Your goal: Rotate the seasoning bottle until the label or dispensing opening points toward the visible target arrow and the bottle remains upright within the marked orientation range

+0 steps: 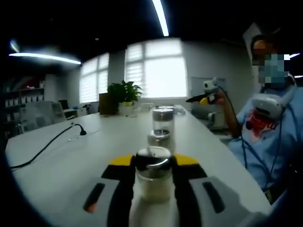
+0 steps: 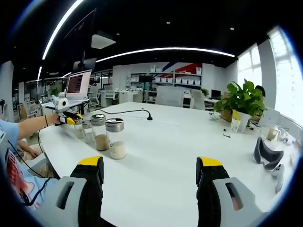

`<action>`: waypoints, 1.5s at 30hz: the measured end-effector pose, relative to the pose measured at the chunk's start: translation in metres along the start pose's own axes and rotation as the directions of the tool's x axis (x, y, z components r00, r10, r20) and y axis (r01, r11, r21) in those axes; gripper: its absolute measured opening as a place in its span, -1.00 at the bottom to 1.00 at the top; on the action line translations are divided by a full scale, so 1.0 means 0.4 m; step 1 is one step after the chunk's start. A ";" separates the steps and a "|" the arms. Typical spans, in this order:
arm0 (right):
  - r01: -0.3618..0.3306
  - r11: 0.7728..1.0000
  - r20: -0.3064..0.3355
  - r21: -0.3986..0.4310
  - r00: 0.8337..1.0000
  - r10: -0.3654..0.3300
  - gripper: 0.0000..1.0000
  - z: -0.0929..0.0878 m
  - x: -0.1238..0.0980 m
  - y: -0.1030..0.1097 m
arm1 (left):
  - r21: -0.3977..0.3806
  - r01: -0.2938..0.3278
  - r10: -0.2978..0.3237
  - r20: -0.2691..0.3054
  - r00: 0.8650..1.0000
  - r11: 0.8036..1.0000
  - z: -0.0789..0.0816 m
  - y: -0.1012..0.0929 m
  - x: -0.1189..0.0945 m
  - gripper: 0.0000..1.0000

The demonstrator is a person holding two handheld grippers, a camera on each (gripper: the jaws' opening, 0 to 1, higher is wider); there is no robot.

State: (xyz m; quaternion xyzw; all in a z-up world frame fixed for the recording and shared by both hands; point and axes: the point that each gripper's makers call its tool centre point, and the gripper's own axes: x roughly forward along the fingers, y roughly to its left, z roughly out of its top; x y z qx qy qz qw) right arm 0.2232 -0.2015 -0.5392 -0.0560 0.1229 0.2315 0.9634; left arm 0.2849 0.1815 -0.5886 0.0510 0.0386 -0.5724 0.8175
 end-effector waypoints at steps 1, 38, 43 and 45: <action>0.000 1.000 -0.001 0.001 1.000 0.000 0.64 -0.001 0.000 0.000 | 0.001 -0.002 0.002 -0.001 1.000 1.000 -0.001 0.001 0.003 -0.36; 0.003 1.000 0.001 0.001 1.000 -0.003 0.64 -0.002 -0.012 0.001 | -0.064 -0.300 0.299 -0.019 0.954 0.952 0.032 -0.031 -0.072 0.00; 0.011 1.000 0.007 -0.004 1.000 -0.011 0.64 0.002 -0.018 -0.001 | -0.088 -0.436 0.443 0.091 0.892 0.896 0.090 0.003 -0.064 0.02; 0.013 1.000 0.005 0.001 1.000 -0.013 0.64 0.000 -0.019 -0.005 | -0.102 -0.474 0.482 0.071 0.873 0.875 0.095 0.012 -0.068 0.03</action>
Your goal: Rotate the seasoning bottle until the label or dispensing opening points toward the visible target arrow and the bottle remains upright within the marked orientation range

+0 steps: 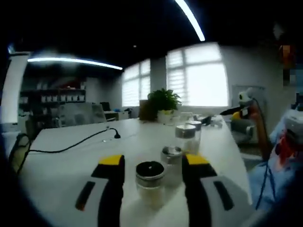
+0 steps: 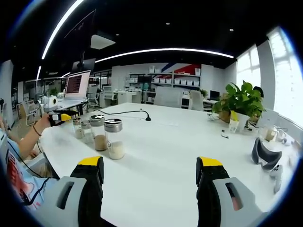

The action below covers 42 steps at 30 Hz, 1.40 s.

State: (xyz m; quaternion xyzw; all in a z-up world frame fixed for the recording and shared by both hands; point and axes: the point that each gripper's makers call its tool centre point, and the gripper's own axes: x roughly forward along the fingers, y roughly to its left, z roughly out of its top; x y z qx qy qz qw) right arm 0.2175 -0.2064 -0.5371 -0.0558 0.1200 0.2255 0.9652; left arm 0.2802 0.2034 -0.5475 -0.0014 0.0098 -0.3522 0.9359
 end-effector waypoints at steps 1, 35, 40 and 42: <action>0.000 1.000 -0.001 0.001 1.000 0.000 0.64 0.000 -0.001 -0.001 | 0.015 -0.036 0.037 -0.032 0.999 0.999 -0.004 0.004 0.001 0.02; 0.019 1.000 0.019 0.010 1.000 -0.019 0.64 0.010 -0.022 -0.023 | 0.018 -0.535 0.535 -0.026 0.844 0.845 -0.048 0.021 -0.019 -0.13; 0.015 1.000 0.015 0.013 1.000 -0.015 0.64 0.007 -0.017 -0.020 | 0.011 -0.518 0.518 -0.053 0.854 0.855 -0.070 0.011 0.002 -0.06; 0.012 1.000 0.015 0.012 1.000 -0.012 0.64 0.007 -0.016 -0.017 | 0.012 -0.517 0.517 -0.058 0.854 0.856 -0.076 0.014 0.006 -0.09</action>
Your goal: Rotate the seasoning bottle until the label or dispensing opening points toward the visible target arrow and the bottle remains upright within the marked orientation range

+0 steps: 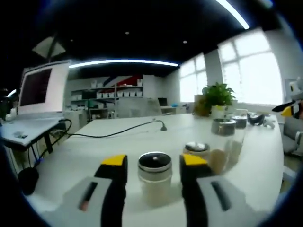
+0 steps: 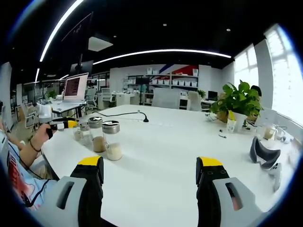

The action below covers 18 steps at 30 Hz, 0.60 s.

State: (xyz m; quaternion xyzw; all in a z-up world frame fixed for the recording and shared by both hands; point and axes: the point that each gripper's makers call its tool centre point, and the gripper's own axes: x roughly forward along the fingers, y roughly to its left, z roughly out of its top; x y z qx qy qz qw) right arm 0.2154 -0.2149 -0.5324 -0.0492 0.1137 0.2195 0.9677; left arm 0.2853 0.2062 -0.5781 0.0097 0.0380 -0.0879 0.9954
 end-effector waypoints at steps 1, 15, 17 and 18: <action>0.000 1.000 0.002 0.000 1.000 0.000 0.64 0.001 0.000 0.000 | -0.003 0.002 -0.002 -0.004 1.000 1.000 -0.003 -0.001 0.002 -0.11; 0.003 1.000 -0.006 0.008 1.000 -0.003 0.64 -0.005 0.005 -0.007 | 0.011 0.009 -0.009 -0.023 1.000 1.000 -0.014 -0.007 -0.002 -0.37; 0.003 1.000 -0.007 0.009 1.000 -0.003 0.64 -0.006 0.006 -0.007 | 0.011 0.012 -0.012 -0.023 1.000 1.000 -0.014 -0.006 -0.001 -0.37; 0.002 1.000 -0.008 0.009 1.000 -0.002 0.64 -0.006 0.007 -0.006 | 0.012 0.014 -0.014 -0.024 1.000 1.000 -0.014 -0.007 -0.001 -0.37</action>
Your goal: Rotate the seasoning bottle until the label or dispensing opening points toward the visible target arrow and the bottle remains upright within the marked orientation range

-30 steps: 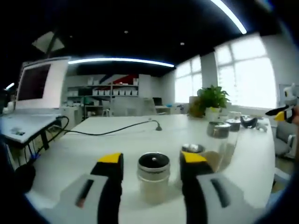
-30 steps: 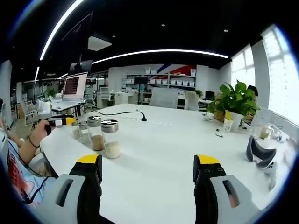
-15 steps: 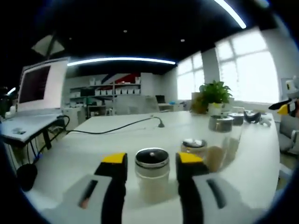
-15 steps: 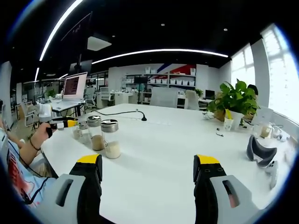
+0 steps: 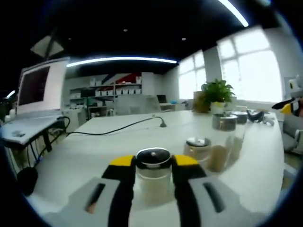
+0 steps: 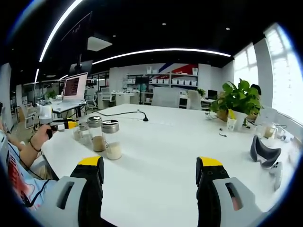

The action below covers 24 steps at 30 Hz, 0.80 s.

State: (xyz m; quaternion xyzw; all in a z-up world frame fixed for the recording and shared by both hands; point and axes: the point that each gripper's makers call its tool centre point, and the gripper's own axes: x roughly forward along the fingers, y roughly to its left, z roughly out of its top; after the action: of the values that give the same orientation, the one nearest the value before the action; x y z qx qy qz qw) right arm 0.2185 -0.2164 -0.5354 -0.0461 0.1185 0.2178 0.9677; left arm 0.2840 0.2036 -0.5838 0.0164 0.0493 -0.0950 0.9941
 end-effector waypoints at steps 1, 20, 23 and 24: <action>-0.001 1.000 -0.001 0.000 1.000 0.001 0.64 0.000 0.001 0.000 | 0.001 0.003 -0.003 0.000 1.000 1.000 0.000 0.002 0.002 -0.37; -0.011 1.000 -0.008 -0.005 1.000 0.011 0.64 -0.004 0.014 0.012 | -0.010 0.302 -0.302 -0.050 0.952 0.953 -0.004 0.008 0.015 -0.37; -0.012 1.000 -0.015 -0.003 1.000 0.012 0.64 -0.008 0.018 0.014 | 0.001 0.352 -0.351 -0.051 0.935 0.936 -0.006 0.008 0.016 -0.37; -0.013 1.000 -0.015 -0.003 1.000 0.013 0.64 -0.009 0.019 0.015 | -0.008 0.372 -0.372 -0.047 0.927 0.928 -0.006 0.007 0.016 -0.37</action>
State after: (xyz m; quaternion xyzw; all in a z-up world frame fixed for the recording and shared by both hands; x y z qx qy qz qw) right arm 0.2219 -0.2084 -0.5410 -0.0483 0.1259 0.2239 0.9652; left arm 0.2906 0.2054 -0.5868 0.0098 0.0752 -0.2813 0.9566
